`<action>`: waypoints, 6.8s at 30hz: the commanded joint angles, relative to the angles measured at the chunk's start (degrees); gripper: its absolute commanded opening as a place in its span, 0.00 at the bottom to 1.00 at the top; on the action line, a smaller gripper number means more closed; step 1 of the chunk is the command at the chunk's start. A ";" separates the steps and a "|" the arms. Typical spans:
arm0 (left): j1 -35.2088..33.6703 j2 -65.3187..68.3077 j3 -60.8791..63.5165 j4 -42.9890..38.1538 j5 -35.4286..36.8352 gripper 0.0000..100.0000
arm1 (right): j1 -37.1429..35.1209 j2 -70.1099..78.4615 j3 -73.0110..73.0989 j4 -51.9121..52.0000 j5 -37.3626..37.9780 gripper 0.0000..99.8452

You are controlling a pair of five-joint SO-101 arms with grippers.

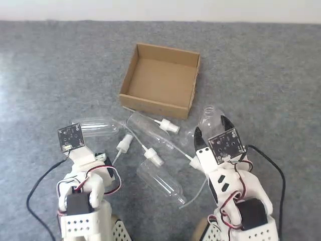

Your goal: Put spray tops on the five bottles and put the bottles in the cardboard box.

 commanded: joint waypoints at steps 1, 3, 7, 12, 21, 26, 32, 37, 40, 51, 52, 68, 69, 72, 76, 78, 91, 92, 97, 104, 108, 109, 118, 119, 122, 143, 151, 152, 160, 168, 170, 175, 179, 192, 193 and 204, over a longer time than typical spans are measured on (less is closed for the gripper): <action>-0.18 -0.79 -0.66 0.18 0.44 0.02 | 0.31 -1.19 -0.62 -1.45 -0.53 0.14; 0.18 -0.79 -0.66 0.18 0.44 0.02 | 0.31 -1.19 -0.18 -1.54 -0.53 0.14; 0.26 -0.79 -0.66 0.18 0.44 0.02 | 0.31 -1.19 2.64 -5.67 -0.26 0.14; 0.09 -0.97 -0.84 -0.09 0.26 0.02 | 0.31 -1.19 4.40 -7.96 -0.18 0.14; -0.26 -0.97 -9.45 -1.14 0.26 0.02 | 0.31 -1.19 4.66 -7.87 -0.09 0.14; -0.09 -0.97 -10.59 -7.91 -0.26 0.02 | 0.40 -1.19 4.66 -7.87 -0.09 0.14; -0.26 -0.97 -10.77 -12.40 -23.30 0.02 | 2.77 -1.19 4.66 -7.96 -0.35 0.14; -0.26 -0.97 -11.65 -14.59 -36.92 0.02 | 2.77 -1.19 4.75 -7.96 -0.53 0.14; -0.26 -0.88 -15.60 -10.29 -33.58 0.02 | 3.03 -1.19 4.75 -8.04 -0.53 0.14; 0.18 3.16 -28.70 0.88 -42.73 0.05 | 3.03 -1.19 4.75 -8.04 -0.53 0.14; 0.00 5.01 -28.79 0.62 -43.08 0.06 | 3.03 -1.19 4.75 -8.04 -0.53 0.14; 0.35 37.19 -39.25 1.93 -43.78 0.12 | 2.95 -1.19 5.63 -8.75 -0.35 0.14; 0.44 39.30 -39.96 2.02 -43.78 0.12 | 2.95 -1.19 5.98 -9.63 -0.35 0.14; 3.78 45.89 -42.15 4.40 -43.87 0.12 | 3.03 -1.19 7.30 -11.56 -0.09 0.14; 8.70 53.63 -45.41 7.21 -43.43 0.12 | 3.03 -1.19 7.38 -11.65 -0.09 0.14; 9.49 56.88 -47.08 7.47 -42.11 0.12 | 3.03 -1.19 7.30 -11.56 -0.09 0.14; 10.64 75.52 -55.16 7.21 -40.26 0.12 | 3.03 -1.19 7.21 -11.47 -0.09 0.14; 10.64 76.84 -55.78 7.21 -40.26 0.12 | 3.03 -1.19 7.21 -11.47 -0.09 0.14; 10.64 82.81 -58.59 7.21 -40.26 0.12 | 3.03 -1.19 7.21 -11.47 0.00 0.14; 10.64 91.69 -61.93 5.98 -40.18 0.12 | 3.03 -1.19 7.21 -11.47 0.00 0.14; 10.64 95.91 -62.20 2.81 -37.45 0.12 | 3.03 -1.19 7.21 -11.47 0.00 0.14; 10.64 96.70 -62.20 2.02 -36.22 0.12 | 3.03 -1.19 7.21 -11.47 0.00 0.14; 10.73 99.43 -62.29 -0.53 -34.55 0.12 | 3.03 -1.19 7.30 -11.56 0.00 0.14; 10.73 99.43 -62.29 -0.53 -34.55 0.12 | 3.03 -1.19 7.30 -11.56 0.00 0.14; 10.73 99.52 -62.81 -0.53 -34.55 0.12 | 3.03 -1.19 7.38 -11.56 0.00 0.14; 13.80 101.10 -65.10 -0.09 -30.33 0.12 | 3.03 -1.19 7.38 -11.47 0.00 0.14; 13.54 112.79 -74.33 5.10 -30.24 0.12 | 3.03 -1.19 7.38 -11.47 0.00 0.14; 13.54 114.02 -75.38 5.71 -30.24 0.12 | 3.03 -1.19 7.38 -11.47 0.00 0.14; 13.71 117.19 -76.62 6.33 -30.24 0.04 | 3.03 -1.19 7.30 -11.47 0.00 0.14; 14.07 117.10 -76.79 11.87 -30.68 0.02 | 3.03 -1.19 7.30 -11.47 0.00 0.14; 14.07 117.10 -76.79 12.84 -30.68 0.02 | 3.03 -1.19 7.30 -11.47 0.00 0.14; 14.07 117.10 -76.79 15.30 -30.77 0.02 | 3.12 -1.19 7.30 -11.47 0.00 0.14; 14.07 116.92 -76.79 16.79 -30.86 0.02 | 3.12 -1.19 7.38 -11.65 0.00 0.14; 13.71 92.66 -75.47 22.24 -33.49 0.02 | 3.03 -1.19 7.38 -11.91 0.00 0.14; 13.63 91.87 -75.47 22.24 -33.49 0.02 | 2.95 -1.19 7.38 -11.91 0.00 0.14; 14.07 81.32 -75.74 19.96 -29.89 0.02 | 2.59 -1.27 7.12 -12.00 -0.62 0.14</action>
